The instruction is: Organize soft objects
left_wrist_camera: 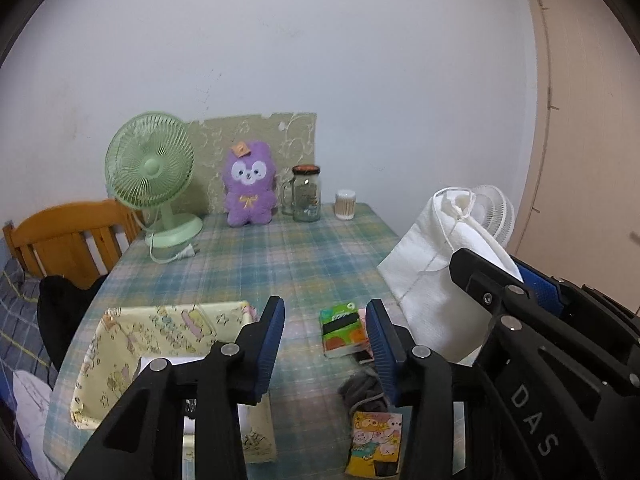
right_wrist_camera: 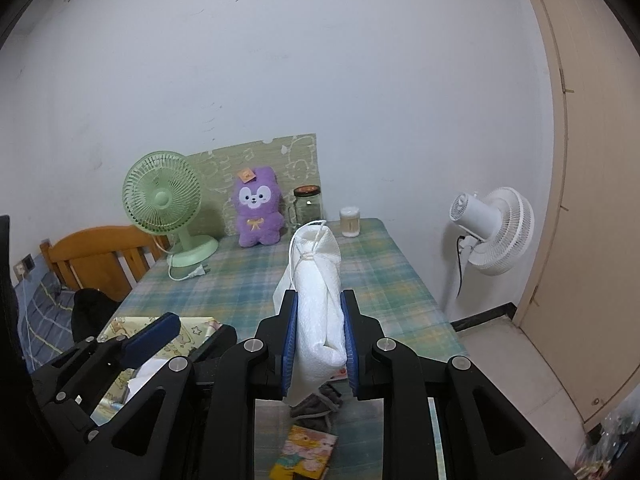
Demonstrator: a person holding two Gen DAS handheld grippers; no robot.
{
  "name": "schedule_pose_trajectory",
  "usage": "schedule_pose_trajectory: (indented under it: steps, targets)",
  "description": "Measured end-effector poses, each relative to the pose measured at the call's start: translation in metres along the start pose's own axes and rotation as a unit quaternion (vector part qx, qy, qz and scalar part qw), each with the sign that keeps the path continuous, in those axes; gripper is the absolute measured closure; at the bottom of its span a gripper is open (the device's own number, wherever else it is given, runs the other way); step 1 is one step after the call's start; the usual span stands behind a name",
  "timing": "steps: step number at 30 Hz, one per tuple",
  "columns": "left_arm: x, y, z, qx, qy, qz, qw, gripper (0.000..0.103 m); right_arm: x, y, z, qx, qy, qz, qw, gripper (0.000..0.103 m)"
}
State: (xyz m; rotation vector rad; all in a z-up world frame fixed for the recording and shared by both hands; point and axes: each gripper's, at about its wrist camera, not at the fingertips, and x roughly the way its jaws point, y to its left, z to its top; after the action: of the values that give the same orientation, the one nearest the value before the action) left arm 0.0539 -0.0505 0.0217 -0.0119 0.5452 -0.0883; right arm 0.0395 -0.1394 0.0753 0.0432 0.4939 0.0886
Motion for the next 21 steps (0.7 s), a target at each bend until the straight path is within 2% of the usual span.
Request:
schedule_pose_trajectory:
  steps: [5, 7, 10, 21]
  targets:
    - [0.008, 0.007, -0.008, -0.007, 0.018, -0.003, 0.9998, 0.057, 0.007, 0.003, -0.007, -0.001, 0.013, 0.004, 1.0, 0.079]
    - [0.009, 0.006, -0.011, -0.005, 0.02, -0.005, 0.9998, 0.044, 0.009, 0.003, -0.01, 0.0, 0.016, 0.004, 1.0, 0.079]
    - [0.01, 0.003, -0.014, -0.003, 0.02, -0.01, 0.9997, 0.033, 0.011, -0.001, -0.014, 0.004, 0.019, 0.004, 1.0, 0.079]
    - [0.018, -0.017, -0.029, 0.002, 0.031, -0.024, 0.9992, 0.019, 0.012, -0.018, -0.032, 0.01, 0.031, -0.008, 0.999, 0.079]
